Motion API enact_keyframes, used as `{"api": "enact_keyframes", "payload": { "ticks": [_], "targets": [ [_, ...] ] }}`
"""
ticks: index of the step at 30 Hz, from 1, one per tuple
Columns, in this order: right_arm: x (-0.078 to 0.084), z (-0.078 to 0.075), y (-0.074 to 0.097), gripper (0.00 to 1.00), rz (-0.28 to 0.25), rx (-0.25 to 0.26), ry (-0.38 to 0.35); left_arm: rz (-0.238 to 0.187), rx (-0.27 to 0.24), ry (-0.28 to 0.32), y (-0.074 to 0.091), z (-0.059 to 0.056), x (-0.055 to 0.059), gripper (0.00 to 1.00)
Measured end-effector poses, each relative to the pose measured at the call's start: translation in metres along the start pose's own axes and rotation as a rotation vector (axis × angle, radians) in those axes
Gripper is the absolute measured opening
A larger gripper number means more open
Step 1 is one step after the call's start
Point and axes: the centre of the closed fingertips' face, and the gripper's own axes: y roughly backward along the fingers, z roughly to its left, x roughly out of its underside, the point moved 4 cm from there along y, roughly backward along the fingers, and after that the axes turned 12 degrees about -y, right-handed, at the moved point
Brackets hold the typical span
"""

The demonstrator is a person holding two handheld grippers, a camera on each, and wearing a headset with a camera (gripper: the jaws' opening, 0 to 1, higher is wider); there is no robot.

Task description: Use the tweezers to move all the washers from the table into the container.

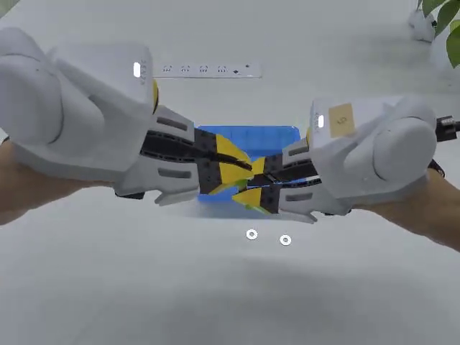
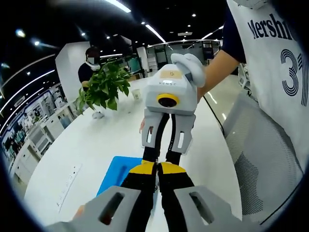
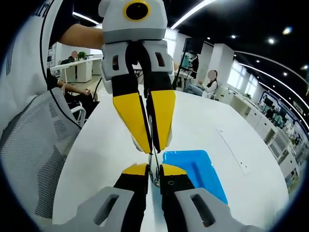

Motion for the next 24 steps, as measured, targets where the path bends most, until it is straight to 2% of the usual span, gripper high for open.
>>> {"api": "enact_keyframes", "payload": {
  "ticks": [3,6,8,11,14,18,24],
  "targets": [
    [-0.005,-0.011,0.000,0.10,-0.011,0.013,0.009,0.013,-0.007,-0.042,-0.002,0.010,-0.003,0.06],
    [-0.009,-0.023,-0.001,0.10,-0.019,0.032,0.017,0.003,-0.017,-0.043,-0.004,0.021,-0.001,0.06],
    [-0.008,-0.032,-0.003,0.10,-0.016,0.039,0.014,0.010,-0.026,-0.049,-0.007,0.032,0.004,0.06],
    [-0.006,-0.044,-0.006,0.10,-0.014,0.047,0.015,0.013,-0.028,-0.054,-0.012,0.040,0.009,0.06],
    [0.001,-0.057,-0.013,0.10,0.003,0.057,0.010,0.008,-0.034,-0.050,-0.021,0.049,0.020,0.06],
    [0.013,-0.067,-0.023,0.10,0.023,0.056,-0.019,0.008,-0.032,-0.010,-0.031,0.056,0.035,0.06],
    [0.031,-0.068,-0.037,0.10,0.067,0.036,-0.041,0.022,-0.001,0.023,-0.045,0.052,0.056,0.06]
  ]
}}
